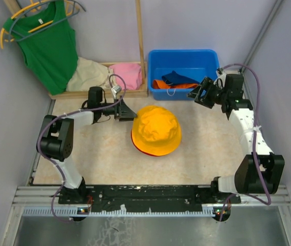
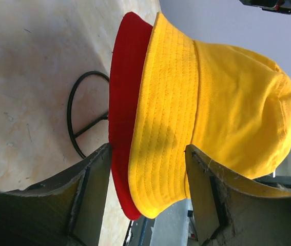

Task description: Stack the hats

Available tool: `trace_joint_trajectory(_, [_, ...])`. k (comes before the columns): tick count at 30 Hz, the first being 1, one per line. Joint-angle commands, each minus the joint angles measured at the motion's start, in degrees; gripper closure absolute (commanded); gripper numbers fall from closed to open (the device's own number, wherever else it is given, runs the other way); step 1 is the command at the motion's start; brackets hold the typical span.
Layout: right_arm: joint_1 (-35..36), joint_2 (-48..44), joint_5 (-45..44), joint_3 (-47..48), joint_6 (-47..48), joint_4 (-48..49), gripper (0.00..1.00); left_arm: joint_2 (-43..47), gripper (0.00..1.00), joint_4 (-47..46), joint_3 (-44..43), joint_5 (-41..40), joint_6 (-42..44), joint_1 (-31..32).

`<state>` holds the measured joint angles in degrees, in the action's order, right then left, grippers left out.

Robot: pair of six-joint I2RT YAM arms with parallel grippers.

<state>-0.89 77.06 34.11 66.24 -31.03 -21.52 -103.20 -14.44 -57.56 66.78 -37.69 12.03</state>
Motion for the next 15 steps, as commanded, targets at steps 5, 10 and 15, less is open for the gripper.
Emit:
trace_joint_trajectory(5, [0.2, -2.1, 0.5, -1.5, 0.9, 0.7, 0.34, -2.2, 0.39, -9.0, -1.4, 1.9, -4.7, 2.1])
trace_joint_trajectory(10, [0.1, -1.9, 0.5, -3.7, 0.9, 0.8, 0.34, -2.6, 0.64, -15.0, 0.1, 2.6, -9.0, 2.3])
trace_joint_trajectory(15, [0.1, -2.3, 1.4, -6.2, 0.5, 1.0, 0.34, -3.9, 0.96, -19.1, 2.1, 3.3, -11.6, 2.3])
